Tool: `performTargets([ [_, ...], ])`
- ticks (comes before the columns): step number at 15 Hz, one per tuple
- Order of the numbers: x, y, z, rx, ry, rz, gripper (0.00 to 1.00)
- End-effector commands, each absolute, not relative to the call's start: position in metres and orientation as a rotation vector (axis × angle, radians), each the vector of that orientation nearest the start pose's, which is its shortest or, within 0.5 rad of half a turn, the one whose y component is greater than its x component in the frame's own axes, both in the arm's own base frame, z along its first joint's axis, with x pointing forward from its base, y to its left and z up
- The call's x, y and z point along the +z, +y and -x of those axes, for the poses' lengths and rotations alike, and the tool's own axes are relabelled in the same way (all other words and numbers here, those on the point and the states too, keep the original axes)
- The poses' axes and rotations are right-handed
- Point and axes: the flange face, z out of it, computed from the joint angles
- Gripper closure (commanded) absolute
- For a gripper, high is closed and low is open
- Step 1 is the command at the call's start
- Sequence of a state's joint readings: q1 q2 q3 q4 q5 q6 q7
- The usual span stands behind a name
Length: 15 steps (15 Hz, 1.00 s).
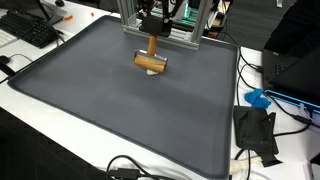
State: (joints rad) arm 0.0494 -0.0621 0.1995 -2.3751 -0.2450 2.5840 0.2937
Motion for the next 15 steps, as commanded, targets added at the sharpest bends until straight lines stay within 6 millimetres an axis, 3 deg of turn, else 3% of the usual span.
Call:
performTargets([
  [1, 0.3677, 0.1318, -0.5042, -0.479, -0.236, 3.2, 0.78],
  [15, 0.3585, 0.1294, -0.4948, -0.302, -0.203, 3.222, 0.78],
])
